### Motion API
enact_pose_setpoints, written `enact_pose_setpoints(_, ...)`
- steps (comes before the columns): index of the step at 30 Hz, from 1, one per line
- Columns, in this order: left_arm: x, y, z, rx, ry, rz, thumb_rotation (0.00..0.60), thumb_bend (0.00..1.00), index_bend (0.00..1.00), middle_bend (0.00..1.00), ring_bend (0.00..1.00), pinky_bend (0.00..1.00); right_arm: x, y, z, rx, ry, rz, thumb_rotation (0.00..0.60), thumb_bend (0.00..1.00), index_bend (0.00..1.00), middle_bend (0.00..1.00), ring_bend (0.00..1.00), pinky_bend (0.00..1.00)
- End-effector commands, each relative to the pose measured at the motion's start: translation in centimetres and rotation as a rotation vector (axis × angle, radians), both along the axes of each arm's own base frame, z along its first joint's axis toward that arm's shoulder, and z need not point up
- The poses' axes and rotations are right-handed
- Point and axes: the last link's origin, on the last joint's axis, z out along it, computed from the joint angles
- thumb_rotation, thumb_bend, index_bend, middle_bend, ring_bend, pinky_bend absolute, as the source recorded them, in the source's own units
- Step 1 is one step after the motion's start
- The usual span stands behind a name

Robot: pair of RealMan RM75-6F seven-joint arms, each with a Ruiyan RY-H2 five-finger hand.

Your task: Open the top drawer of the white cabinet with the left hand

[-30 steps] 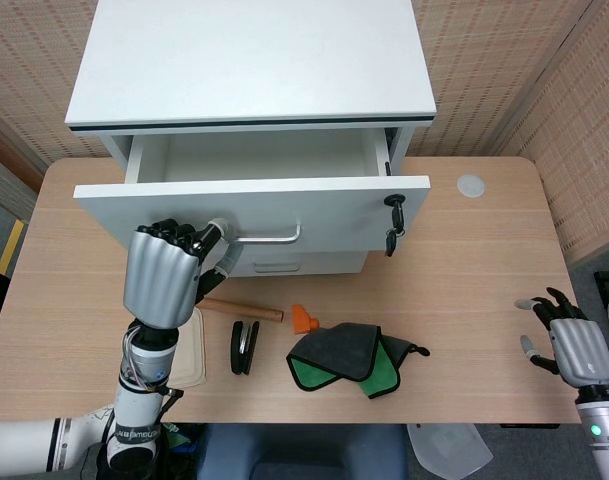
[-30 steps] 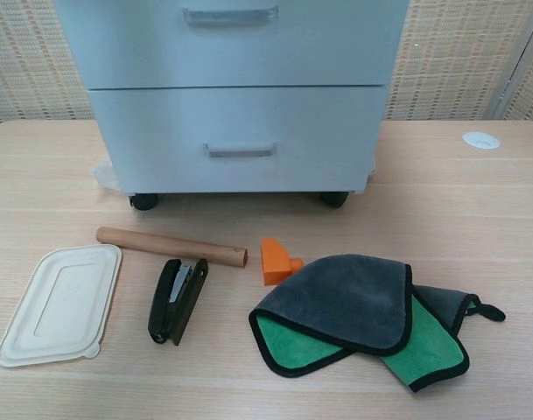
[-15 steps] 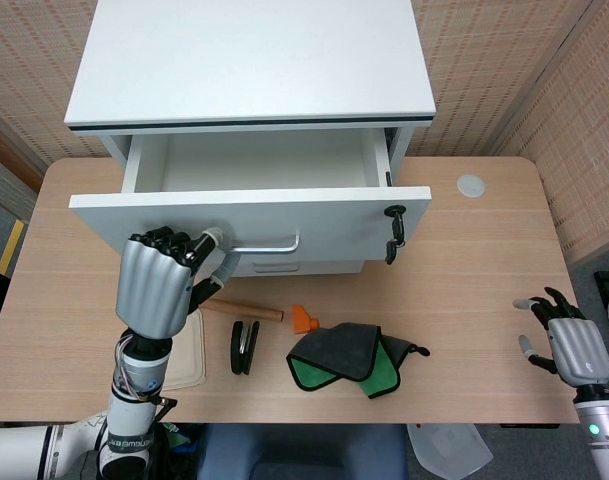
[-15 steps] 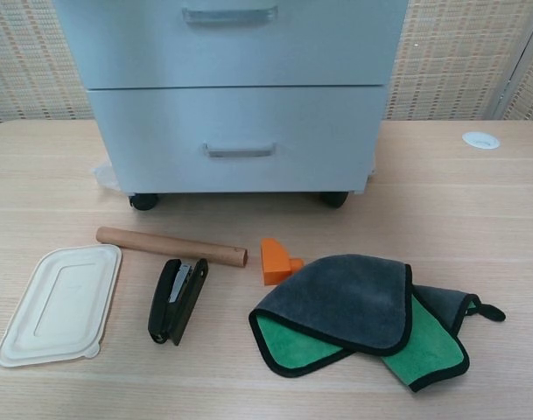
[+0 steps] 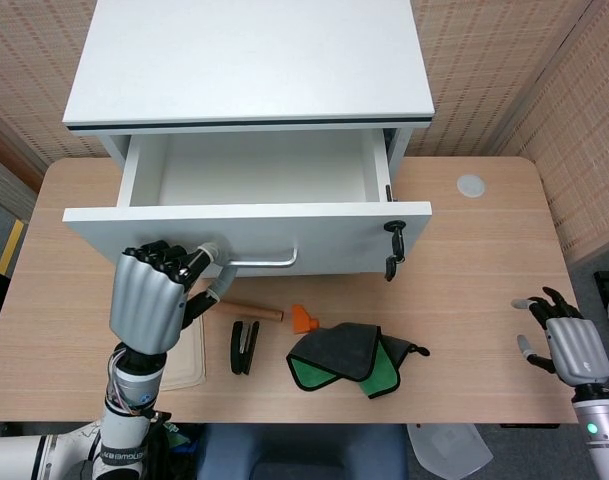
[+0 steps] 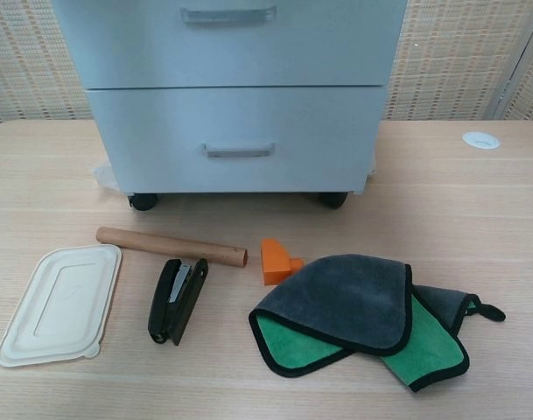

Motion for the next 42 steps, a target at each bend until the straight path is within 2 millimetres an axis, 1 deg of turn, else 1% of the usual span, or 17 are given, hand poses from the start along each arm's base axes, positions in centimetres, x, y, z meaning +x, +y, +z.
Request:
enact_pose_setpoints(1, -0.1, -0.2, 0.0, -0.003, 0.001, -0.004, 0.600, 0.33, 0.60, 1.00, 1.00, 1.00, 0.0, 0.0, 0.0, -0.001, 0.000, -0.001, 0.600, 0.34, 0.28, 0.27, 0.17, 0.24)
enact_pose_setpoints(19, -0.5, -0.7, -0.4, -0.033, 0.010, -0.013, 0.600, 0.33, 0.60, 1.00, 1.00, 1.00, -0.1, 0.0, -0.1, 0.002, 0.000, -0.005, 0.600, 0.34, 0.28, 0.27, 0.17, 0.24)
enact_pose_setpoints(38, -0.9, -1.8, 0.2, -0.041, -0.003, -0.043, 0.600, 0.32, 0.60, 1.00, 1.00, 1.00, 0.1, -0.1, -0.2, 0.004, 0.000, -0.003, 0.600, 0.34, 0.28, 0.27, 0.17, 0.24)
enact_pose_setpoints(41, -1.0, -1.9, 0.3, -0.047, -0.005, -0.047, 0.600, 0.32, 0.56, 1.00, 1.00, 1.00, 0.1, -0.1, -0.2, 0.004, 0.000, -0.003, 0.600, 0.34, 0.28, 0.27, 0.17, 0.24)
enact_pose_setpoints(42, -1.0, -1.9, 0.3, -0.050, -0.005, -0.049, 0.600, 0.32, 0.53, 1.00, 1.00, 1.00, 0.1, -0.1, -0.2, 0.003, 0.000, -0.003, 0.600, 0.34, 0.28, 0.27, 0.17, 0.24)
